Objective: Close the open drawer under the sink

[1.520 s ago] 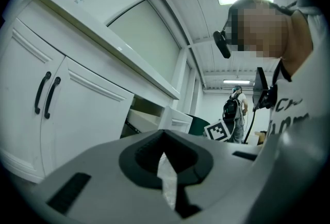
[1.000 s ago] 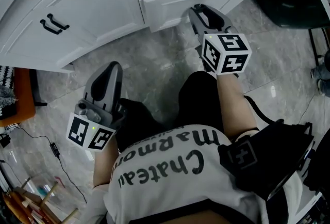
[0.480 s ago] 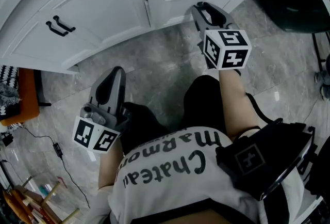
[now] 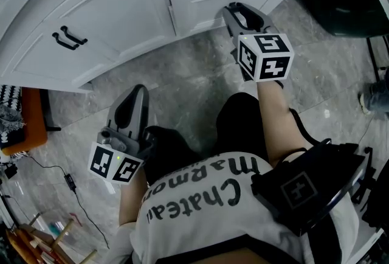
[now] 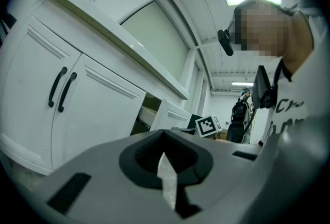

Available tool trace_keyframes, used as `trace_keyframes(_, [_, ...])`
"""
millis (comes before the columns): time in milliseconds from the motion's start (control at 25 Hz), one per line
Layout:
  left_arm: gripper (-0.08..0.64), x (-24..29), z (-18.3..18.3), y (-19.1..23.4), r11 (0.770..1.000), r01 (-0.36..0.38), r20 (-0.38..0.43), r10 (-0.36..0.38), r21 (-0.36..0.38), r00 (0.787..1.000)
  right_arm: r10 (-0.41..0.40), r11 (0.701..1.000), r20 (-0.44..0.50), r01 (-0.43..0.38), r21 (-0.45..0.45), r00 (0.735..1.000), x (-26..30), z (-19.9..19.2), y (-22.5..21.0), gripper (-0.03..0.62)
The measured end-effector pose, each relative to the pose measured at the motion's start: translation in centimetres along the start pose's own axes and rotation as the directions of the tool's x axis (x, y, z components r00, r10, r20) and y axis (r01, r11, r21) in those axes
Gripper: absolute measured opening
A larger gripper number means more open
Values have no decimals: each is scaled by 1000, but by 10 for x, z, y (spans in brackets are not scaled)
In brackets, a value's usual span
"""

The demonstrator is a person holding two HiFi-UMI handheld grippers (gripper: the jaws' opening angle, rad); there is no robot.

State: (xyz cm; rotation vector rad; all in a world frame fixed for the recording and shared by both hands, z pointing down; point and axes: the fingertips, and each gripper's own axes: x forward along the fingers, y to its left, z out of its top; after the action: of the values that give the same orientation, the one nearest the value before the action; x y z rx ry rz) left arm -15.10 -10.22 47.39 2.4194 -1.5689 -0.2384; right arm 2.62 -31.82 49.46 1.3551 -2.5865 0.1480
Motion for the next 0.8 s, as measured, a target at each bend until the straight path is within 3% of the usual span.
trace_keyframes(800, [8,-3,1,0,1000,-19,4,19,3,1000,-4,1000,-5,3,-14,1000,25,9,-3,141])
